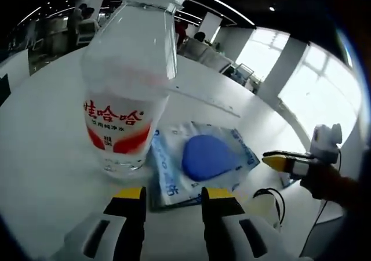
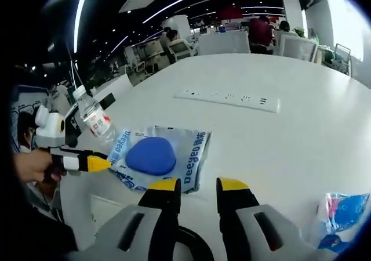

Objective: Arrange the tabletop items into an orderly group along one side of the table until the central work area is clear of visible clutter.

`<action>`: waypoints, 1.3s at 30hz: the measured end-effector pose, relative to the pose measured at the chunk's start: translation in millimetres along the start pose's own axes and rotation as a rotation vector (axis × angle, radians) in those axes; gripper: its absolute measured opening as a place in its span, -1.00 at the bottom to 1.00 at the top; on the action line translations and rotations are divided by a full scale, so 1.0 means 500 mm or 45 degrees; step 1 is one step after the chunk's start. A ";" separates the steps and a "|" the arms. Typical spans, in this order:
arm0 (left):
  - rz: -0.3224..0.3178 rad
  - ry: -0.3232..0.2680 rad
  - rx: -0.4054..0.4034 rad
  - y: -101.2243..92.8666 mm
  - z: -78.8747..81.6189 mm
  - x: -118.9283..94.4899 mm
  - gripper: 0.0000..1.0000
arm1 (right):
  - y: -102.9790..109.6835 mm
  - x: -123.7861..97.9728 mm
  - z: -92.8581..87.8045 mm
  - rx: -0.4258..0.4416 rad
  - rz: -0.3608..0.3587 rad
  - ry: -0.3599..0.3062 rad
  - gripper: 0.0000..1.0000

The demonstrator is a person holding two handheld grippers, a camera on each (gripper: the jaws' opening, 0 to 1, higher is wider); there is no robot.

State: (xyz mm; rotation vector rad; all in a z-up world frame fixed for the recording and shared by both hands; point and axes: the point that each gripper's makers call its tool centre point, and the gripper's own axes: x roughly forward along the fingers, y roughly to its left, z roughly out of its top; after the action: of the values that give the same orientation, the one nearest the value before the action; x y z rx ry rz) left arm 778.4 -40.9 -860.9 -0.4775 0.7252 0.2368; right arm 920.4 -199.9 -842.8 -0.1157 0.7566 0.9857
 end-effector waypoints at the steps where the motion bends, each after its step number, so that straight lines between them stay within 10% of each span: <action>1: 0.000 0.002 -0.003 0.000 -0.001 0.000 -0.33 | -0.001 0.004 0.000 0.013 -0.001 0.000 -0.63; 39: 0.001 0.019 0.001 0.015 -0.012 0.009 -0.91 | 0.017 0.038 -0.026 0.005 -0.010 0.049 -1.00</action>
State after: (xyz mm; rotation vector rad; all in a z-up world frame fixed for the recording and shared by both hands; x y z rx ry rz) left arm 775.3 -37.4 -870.4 -0.4791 0.7401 0.2336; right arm 913.2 -187.2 -862.4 -0.1345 0.7930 0.9765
